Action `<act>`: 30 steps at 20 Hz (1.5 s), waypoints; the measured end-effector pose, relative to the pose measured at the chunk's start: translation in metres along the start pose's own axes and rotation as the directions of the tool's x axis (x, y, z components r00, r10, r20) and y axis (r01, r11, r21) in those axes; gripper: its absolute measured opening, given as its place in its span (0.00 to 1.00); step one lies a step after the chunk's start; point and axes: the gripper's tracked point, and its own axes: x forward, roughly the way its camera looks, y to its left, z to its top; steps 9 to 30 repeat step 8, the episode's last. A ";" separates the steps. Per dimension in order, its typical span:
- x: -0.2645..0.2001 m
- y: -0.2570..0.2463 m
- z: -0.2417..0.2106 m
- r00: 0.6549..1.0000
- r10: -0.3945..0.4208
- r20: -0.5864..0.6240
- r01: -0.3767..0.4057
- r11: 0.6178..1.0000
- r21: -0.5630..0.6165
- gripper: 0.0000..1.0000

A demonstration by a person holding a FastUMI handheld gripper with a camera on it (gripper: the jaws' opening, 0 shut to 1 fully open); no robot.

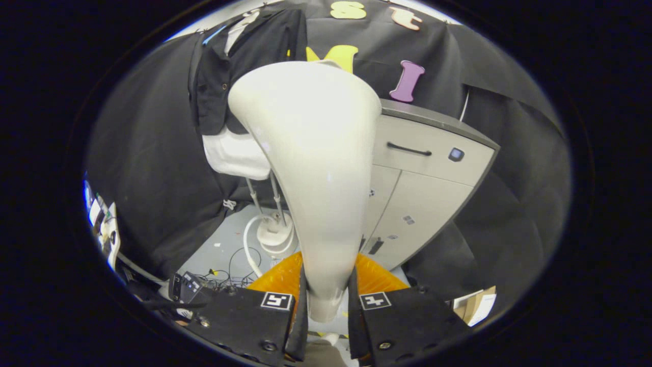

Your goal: Iron the clothes twice with a garment steamer, once on the left side and once on the right side.

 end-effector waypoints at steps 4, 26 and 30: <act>-0.019 -0.036 -0.023 1.000 0.030 0.002 -0.030 0.999 0.033 0.35; -0.035 -0.064 -0.038 1.000 0.017 -0.016 -0.015 0.994 0.106 0.35; -0.035 -0.064 -0.038 1.000 0.017 -0.016 -0.015 0.994 0.106 0.35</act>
